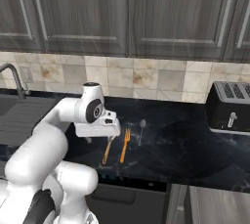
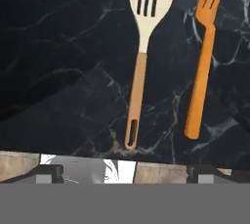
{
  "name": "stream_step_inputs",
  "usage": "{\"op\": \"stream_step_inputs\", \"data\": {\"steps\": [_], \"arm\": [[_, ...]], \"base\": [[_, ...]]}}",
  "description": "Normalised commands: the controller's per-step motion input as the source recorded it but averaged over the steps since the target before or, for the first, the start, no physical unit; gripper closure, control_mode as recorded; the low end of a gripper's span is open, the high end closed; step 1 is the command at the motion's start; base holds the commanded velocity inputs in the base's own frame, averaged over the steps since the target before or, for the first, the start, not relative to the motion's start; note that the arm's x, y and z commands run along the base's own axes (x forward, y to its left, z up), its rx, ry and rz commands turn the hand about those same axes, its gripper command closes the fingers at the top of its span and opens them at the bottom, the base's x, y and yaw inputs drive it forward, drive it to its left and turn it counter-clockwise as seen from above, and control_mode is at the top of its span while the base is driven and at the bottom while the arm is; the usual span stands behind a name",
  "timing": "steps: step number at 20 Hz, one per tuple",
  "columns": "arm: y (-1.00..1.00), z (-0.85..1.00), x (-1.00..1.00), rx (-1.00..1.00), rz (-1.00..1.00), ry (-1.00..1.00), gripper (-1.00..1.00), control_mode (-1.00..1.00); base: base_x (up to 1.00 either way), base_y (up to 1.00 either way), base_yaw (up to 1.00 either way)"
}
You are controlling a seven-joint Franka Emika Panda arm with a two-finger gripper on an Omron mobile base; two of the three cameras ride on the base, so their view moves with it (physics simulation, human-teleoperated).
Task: Organize the utensils by type. Pick up the wooden spoons from the counter and place them in the open cabinet. Then pick up the metallic utensils from the counter and place them in the open drawer.
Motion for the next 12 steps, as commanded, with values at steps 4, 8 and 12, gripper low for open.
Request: {"op": "stream_step_inputs", "data": {"steps": [4, 8, 12], "arm": [[-0.03, -0.42, 0.49, -0.07, 0.00, 0.07, -1.00, -1.00], [-0.20, -0.41, 0.43, 0.00, 0.00, 0.06, -1.00, -1.00], [-0.15, -0.44, 0.08, 0.02, 0.00, 0.04, -1.00, -1.00]], "base": [[0.00, 0.00, 0.00], [0.00, 0.00, 0.00], [0.00, 0.00, 0.00]]}}
